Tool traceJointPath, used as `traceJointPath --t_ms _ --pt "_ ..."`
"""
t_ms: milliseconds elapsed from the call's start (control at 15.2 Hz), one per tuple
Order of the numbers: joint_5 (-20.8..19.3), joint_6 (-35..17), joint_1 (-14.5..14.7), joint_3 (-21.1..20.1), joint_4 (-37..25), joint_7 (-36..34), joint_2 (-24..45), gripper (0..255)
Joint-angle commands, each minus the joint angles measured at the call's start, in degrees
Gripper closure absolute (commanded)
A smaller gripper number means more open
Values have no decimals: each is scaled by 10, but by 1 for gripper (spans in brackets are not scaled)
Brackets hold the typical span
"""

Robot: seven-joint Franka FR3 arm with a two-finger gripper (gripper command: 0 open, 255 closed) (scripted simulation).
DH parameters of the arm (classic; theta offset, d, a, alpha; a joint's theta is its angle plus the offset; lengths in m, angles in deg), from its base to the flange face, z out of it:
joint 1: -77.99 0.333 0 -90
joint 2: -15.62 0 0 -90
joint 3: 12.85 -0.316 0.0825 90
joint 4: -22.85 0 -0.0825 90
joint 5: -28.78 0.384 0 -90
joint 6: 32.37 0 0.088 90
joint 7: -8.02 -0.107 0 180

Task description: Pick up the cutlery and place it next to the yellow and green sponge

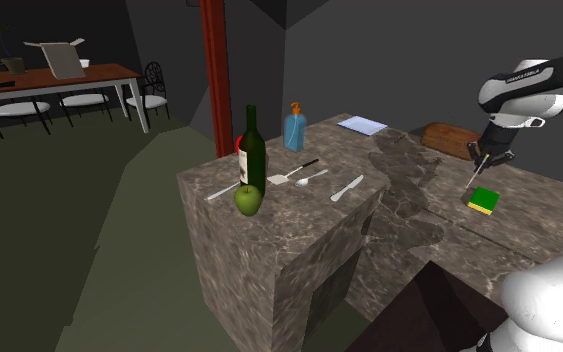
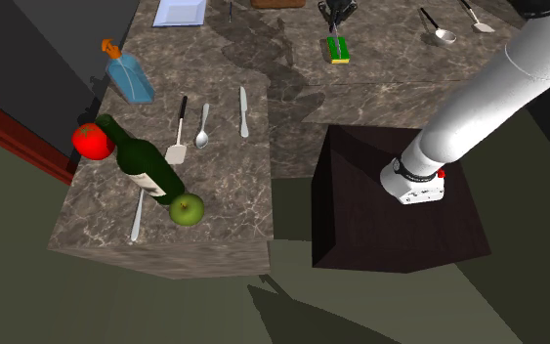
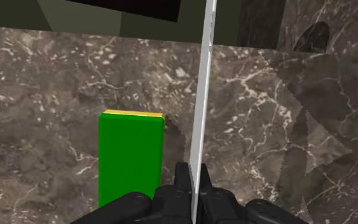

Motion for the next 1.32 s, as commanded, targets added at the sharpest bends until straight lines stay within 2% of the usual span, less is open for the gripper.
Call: traceJointPath --t_ms 0,660,990,1254 --pt "7 2 -13 16 -24 33 22 255" --pt "70 38 -87 71 -189 183 161 255" --pt "110 76 -142 82 -306 249 250 255" --pt "143 119 -196 81 -426 291 333 255"
